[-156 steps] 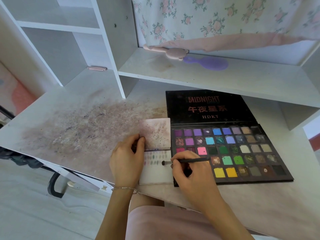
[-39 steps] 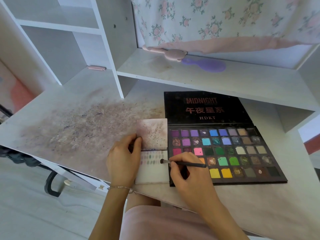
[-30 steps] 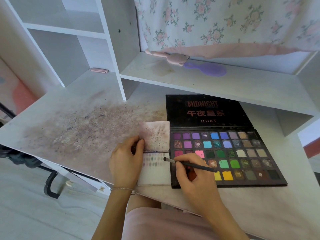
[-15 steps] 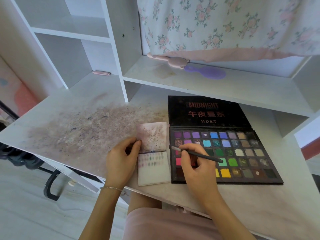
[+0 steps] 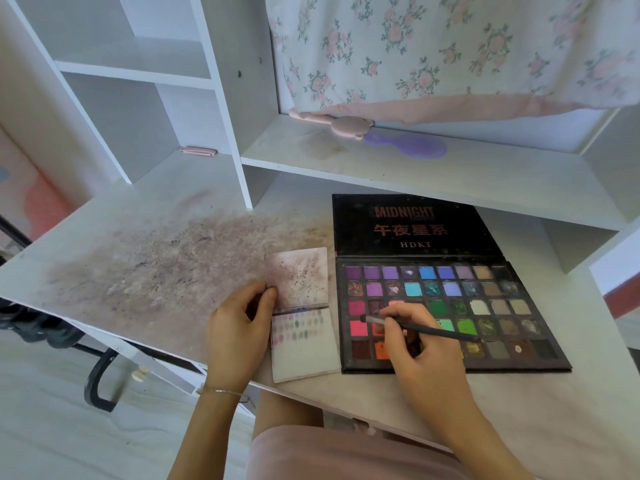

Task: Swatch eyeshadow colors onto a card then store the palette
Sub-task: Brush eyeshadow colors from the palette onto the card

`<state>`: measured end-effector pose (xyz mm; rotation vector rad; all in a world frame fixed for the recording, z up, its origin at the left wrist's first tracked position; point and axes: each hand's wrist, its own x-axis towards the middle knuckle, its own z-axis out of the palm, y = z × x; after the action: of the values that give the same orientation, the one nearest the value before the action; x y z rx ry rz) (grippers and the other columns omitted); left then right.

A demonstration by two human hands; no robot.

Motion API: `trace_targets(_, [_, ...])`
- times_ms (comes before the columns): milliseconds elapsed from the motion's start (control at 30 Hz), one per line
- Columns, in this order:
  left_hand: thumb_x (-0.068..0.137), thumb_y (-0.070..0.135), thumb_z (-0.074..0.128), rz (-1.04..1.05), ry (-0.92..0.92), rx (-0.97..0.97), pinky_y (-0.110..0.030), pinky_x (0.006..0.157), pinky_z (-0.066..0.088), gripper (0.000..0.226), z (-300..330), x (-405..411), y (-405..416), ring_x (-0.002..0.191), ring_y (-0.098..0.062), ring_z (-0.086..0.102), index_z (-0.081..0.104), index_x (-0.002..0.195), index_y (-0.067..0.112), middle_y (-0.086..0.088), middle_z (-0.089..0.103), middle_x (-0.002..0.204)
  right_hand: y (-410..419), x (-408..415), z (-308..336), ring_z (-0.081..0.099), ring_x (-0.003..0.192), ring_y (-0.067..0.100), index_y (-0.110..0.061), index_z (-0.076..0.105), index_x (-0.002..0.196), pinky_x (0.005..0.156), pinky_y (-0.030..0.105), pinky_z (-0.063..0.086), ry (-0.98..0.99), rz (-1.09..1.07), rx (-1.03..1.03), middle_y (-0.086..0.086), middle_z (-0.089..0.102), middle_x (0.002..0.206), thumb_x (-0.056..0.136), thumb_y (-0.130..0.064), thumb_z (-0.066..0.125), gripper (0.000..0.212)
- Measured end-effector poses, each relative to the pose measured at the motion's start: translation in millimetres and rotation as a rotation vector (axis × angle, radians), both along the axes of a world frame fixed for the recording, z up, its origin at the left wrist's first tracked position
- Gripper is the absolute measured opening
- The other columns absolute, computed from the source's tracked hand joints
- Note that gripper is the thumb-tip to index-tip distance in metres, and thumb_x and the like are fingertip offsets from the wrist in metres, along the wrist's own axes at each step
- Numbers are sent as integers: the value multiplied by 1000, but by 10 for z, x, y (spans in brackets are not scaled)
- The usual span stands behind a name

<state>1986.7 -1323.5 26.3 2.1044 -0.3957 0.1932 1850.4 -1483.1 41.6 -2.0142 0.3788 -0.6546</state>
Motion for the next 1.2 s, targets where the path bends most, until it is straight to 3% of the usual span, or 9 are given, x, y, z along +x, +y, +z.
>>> trace_targets(233, [86, 16, 61, -15, -36, 30, -16, 60, 39, 10, -32, 14, 0, 66, -9, 58, 70, 88, 12, 6, 64, 72, -2, 24, -30, 54, 72, 6, -34, 55, 78, 58, 12, 42, 28, -1, -47, -14, 56, 76, 84, -13, 53, 22])
trace_targets(367, [86, 16, 61, -11, -31, 25, -14, 59, 38, 11, -28, 11, -7, 66, 0, 55, 70, 90, 11, 10, 63, 72, -13, 30, -35, 53, 76, 5, -39, 52, 75, 61, 15, 43, 66, 7, -79, -16, 55, 73, 83, -6, 57, 34])
trace_targets(667, [86, 14, 61, -22, -34, 26, -16, 58, 38, 8, -18, 4, -4, 65, -3, 56, 69, 85, 12, 14, 59, 67, -10, 35, -10, 53, 81, 4, -42, 49, 75, 66, 20, 46, 88, 18, -141, -18, 56, 79, 83, -9, 57, 35])
trace_targets(800, [85, 15, 62, -16, -36, 25, -14, 60, 38, 9, -16, 9, -11, 67, 0, 55, 70, 86, 12, 14, 59, 68, -6, 35, -9, 56, 75, 6, -37, 53, 73, 65, 32, 50, 87, 8, -99, -14, 58, 74, 83, -10, 57, 29])
trace_targets(900, [85, 16, 62, -13, -22, 25, -13, 59, 38, 8, -13, 18, -12, 66, -1, 56, 70, 86, 14, 15, 59, 67, 0, 22, 28, 58, 68, 9, -31, 57, 76, 57, 27, 50, -3, -17, 19, -10, 61, 78, 80, -19, 51, 14])
trace_targets(1000, [85, 17, 61, -22, 5, 6, -14, 61, 41, 9, -4, 22, -5, 69, -1, 58, 70, 89, 16, 16, 60, 69, 13, 19, 60, 56, 61, 8, -32, 56, 79, 50, 19, 47, -79, -5, 73, -9, 59, 79, 79, -17, 52, 15])
trace_targets(1200, [85, 17, 62, -35, 30, -14, -15, 64, 45, 10, 9, 27, 6, 70, -2, 60, 70, 89, 18, 16, 62, 71, 141, 96, 38, 54, 67, 6, -34, 56, 80, 55, 10, 42, -67, 92, 47, -11, 58, 81, 81, -24, 53, 10])
